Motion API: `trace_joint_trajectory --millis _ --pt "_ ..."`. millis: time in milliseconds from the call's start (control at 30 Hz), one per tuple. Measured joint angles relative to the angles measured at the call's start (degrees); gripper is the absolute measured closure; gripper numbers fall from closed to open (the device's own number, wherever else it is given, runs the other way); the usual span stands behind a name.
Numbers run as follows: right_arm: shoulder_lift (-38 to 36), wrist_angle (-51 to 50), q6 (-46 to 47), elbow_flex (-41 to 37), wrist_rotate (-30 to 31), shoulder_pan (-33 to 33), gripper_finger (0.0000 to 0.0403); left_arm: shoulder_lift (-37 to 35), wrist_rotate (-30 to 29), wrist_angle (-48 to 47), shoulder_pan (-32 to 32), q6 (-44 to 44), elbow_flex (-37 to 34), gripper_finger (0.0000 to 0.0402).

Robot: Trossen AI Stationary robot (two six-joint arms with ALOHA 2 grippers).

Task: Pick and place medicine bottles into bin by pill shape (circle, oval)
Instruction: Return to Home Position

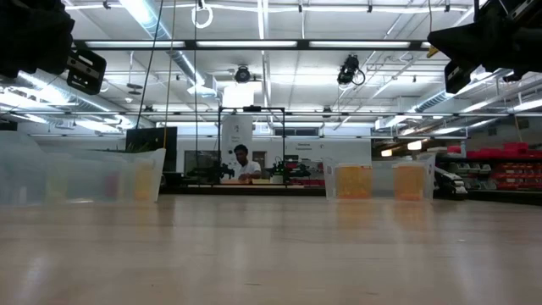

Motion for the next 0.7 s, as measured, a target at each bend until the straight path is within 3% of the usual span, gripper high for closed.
trace_joint_trajectory --millis 700 --pt "0.00 0.02 0.00 0.00 0.00 0.00 0.0386 0.00 0.00 0.00 0.00 0.02 -0.02 0.0377"
